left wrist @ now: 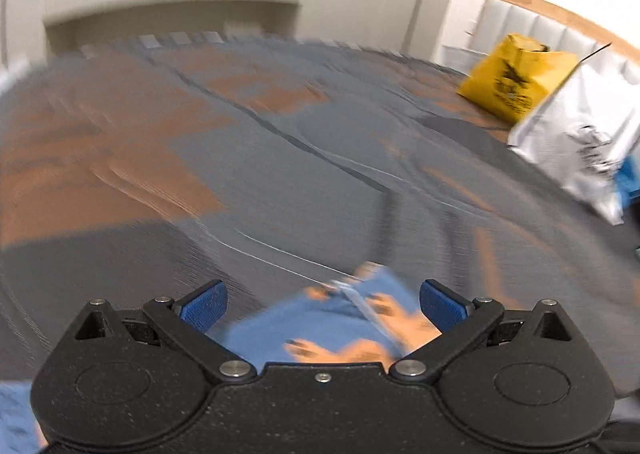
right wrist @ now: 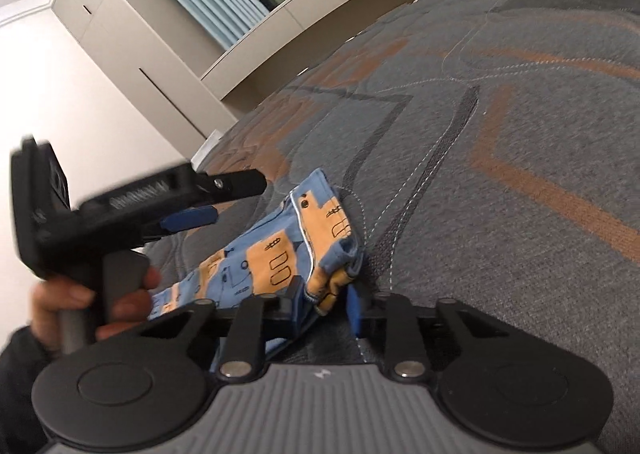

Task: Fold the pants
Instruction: 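Grasp the folded pants edge with the right gripper while the left gripper grasps the waistband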

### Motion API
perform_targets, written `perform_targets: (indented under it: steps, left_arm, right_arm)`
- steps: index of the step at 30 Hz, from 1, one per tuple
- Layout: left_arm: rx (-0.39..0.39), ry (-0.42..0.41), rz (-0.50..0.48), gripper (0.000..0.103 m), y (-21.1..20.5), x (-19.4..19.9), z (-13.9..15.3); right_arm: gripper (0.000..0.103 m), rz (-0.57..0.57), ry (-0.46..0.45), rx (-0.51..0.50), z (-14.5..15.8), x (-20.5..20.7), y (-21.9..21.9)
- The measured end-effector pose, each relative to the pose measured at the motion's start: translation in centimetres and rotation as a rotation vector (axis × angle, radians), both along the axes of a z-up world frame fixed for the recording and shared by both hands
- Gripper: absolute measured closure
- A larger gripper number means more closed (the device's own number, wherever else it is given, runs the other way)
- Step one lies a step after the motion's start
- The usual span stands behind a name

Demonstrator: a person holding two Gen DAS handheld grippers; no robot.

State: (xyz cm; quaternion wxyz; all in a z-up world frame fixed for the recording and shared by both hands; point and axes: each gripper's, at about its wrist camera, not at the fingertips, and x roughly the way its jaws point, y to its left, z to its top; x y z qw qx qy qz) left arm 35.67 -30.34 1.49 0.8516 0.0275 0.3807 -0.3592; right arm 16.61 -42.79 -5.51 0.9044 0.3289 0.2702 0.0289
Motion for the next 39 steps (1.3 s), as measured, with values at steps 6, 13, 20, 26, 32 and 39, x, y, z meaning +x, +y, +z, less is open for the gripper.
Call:
perform_targets:
  steps: [6,13,20,26,32,39]
  left_arm:
    - [0.035,0.143,-0.024,0.007,-2.6,0.5,0.6]
    - [0.175,0.133,-0.050,0.011,-4.9,0.6,1.6]
    - [0.250,0.126,-0.040,0.024,-3.6,0.1,1.5]
    - [0.227,0.152,0.011,0.063,-1.2,0.3,0.9]
    - [0.110,0.172,0.057,0.091,1.1,-0.1,1.4]
    - [0.016,0.140,0.096,0.092,7.0,-2.0,4.7]
  right_arm:
    - [0.087,0.008,-0.061,-0.234,1.7,-0.8,3.5]
    - [0.088,0.086,-0.143,-0.708,3.3,-1.2,11.0]
    - [0.088,0.168,-0.182,-1.023,1.8,-0.7,16.2]
    - [0.088,0.178,-0.184,-1.050,1.5,-1.0,16.8]
    - [0.089,0.168,-0.209,-1.081,1.2,-1.3,17.4]
    - [0.089,0.171,-0.312,-1.090,3.2,-3.4,20.2]
